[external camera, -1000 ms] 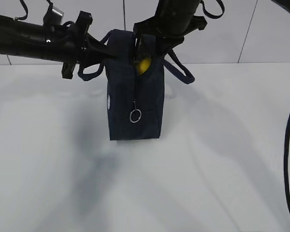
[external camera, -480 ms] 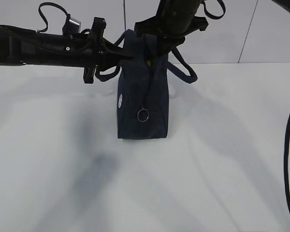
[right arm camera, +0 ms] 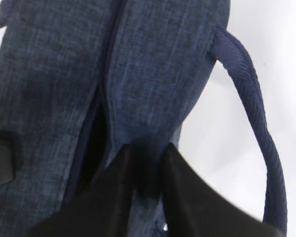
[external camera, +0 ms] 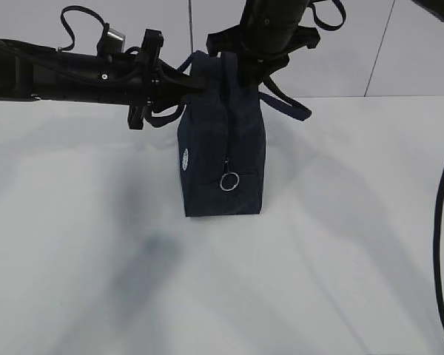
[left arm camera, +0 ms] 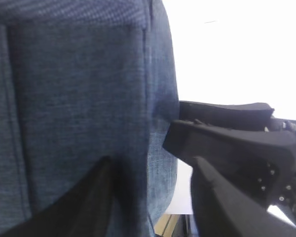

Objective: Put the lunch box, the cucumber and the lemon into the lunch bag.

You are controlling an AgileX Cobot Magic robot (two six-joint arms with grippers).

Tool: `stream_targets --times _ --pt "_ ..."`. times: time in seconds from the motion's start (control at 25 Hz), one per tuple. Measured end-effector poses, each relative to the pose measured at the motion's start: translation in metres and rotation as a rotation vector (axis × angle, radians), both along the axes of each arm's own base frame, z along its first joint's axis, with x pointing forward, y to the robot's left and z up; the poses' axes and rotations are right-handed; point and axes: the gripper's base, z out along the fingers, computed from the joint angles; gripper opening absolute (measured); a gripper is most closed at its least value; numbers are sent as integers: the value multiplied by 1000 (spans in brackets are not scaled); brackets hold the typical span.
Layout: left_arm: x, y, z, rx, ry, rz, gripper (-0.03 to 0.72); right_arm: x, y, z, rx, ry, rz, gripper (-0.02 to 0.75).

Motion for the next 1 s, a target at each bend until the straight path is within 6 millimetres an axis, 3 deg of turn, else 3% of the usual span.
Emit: stream_targets --times 0.12,0.2,0.28,1.0 --pt "0 0 1 -2 -3 -6 189 0 0 0 2 -1 -2 288" --pt "0 -1 2 -8 -9 -15 306 0 1 0 8 -1 -1 328" --pt "0 -1 3 -10 -12 -18 363 0 2 0 19 3 1 344" --pt "3 20 4 -23 -17 -27 341 0 2 0 26 4 7 351"
